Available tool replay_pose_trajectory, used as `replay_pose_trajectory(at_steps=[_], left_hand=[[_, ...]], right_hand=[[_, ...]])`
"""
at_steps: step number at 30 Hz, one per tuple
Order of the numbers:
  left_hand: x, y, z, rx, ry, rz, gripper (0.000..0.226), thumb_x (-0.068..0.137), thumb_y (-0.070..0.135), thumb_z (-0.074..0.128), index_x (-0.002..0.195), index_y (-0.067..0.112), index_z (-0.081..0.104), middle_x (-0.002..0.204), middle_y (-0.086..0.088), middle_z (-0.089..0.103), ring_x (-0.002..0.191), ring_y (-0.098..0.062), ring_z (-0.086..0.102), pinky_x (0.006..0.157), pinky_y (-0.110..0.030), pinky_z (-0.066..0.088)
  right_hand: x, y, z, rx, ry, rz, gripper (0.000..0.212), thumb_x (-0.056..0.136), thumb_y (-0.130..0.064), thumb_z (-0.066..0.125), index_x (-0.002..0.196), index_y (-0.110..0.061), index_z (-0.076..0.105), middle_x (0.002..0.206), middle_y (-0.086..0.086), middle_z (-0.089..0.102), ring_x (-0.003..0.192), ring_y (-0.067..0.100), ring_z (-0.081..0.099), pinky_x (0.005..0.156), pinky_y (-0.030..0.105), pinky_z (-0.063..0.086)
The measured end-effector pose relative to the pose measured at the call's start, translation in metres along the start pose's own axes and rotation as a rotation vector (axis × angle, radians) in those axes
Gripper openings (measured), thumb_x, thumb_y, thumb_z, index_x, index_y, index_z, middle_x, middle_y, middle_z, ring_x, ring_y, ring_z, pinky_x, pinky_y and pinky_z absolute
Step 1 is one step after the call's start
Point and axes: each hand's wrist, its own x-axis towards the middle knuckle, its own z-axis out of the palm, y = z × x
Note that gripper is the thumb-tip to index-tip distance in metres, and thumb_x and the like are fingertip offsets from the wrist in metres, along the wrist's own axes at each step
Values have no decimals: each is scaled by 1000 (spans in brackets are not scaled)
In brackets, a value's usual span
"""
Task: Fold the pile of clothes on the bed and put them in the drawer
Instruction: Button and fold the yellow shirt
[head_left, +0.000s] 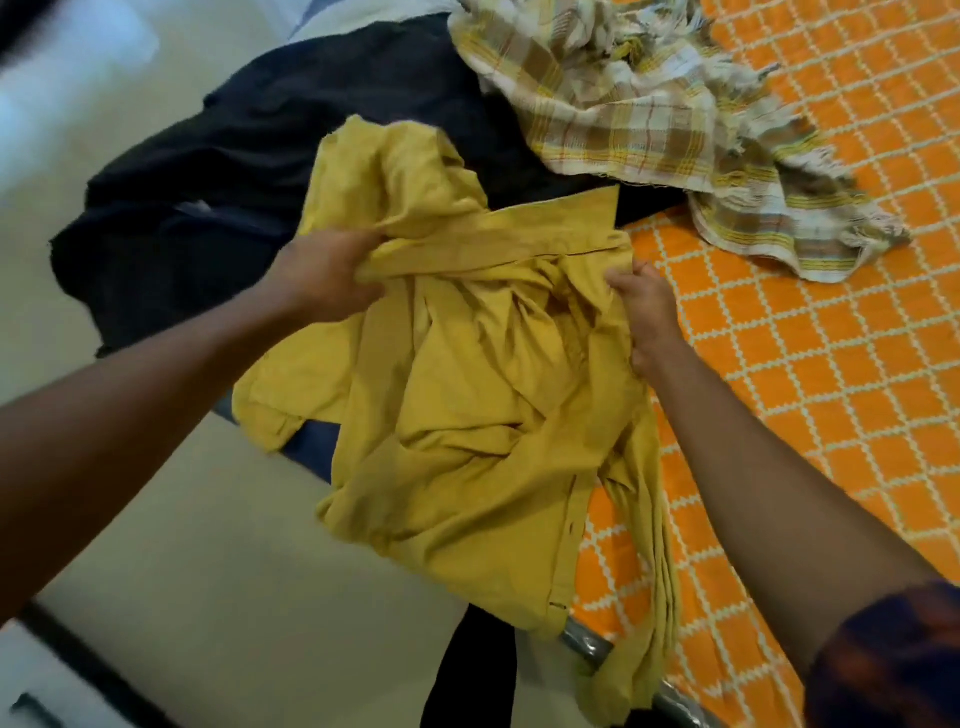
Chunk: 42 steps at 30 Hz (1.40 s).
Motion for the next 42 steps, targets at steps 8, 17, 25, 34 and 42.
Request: replay_pose_trajectory(at_steps=[8, 17, 25, 34, 42], left_hand=[[-221, -20, 108, 67, -330, -497, 47, 92, 27, 61, 137, 23, 51, 115, -16, 66, 99, -39, 65, 78, -45, 56], [-481, 87, 116, -526, 720, -1207, 28, 86, 16, 51, 110, 15, 64, 105, -14, 69, 97, -36, 62, 79, -38, 47], [-603, 131, 44, -768, 1289, -1475, 19, 89, 7, 57, 98, 21, 66, 105, -2, 69, 100, -20, 66, 77, -21, 54], [-762, 164, 3, -460, 1121, -1481, 19, 84, 6, 63, 98, 18, 68, 67, 11, 60, 60, -6, 56, 62, -22, 44], [-819, 189, 33, -737, 872, -1622, 22, 88, 22, 64, 69, 18, 55, 65, 0, 53, 69, -23, 52, 55, -29, 34]], right_hand=[[-158, 105, 0, -1259, -682, -320, 42, 91, -59, 54, 93, -20, 69, 88, 3, 71, 85, 26, 67, 66, 35, 46], [-289, 95, 8, -1174, -1036, -492, 42, 89, -51, 64, 76, -12, 67, 72, 2, 65, 67, 18, 60, 59, 34, 42], [-412, 97, 91, -1343, -1419, -277, 32, 80, -32, 81, 103, -13, 68, 101, 1, 67, 99, 22, 62, 86, 40, 54], [-574, 174, 81, -1084, -1117, -465, 17, 96, -23, 60, 105, -17, 73, 102, 4, 73, 96, 26, 68, 82, 39, 55], [-634, 118, 88, -510, -819, -536, 22, 105, -14, 49, 106, -25, 69, 92, -13, 66, 84, -3, 64, 74, 14, 53]])
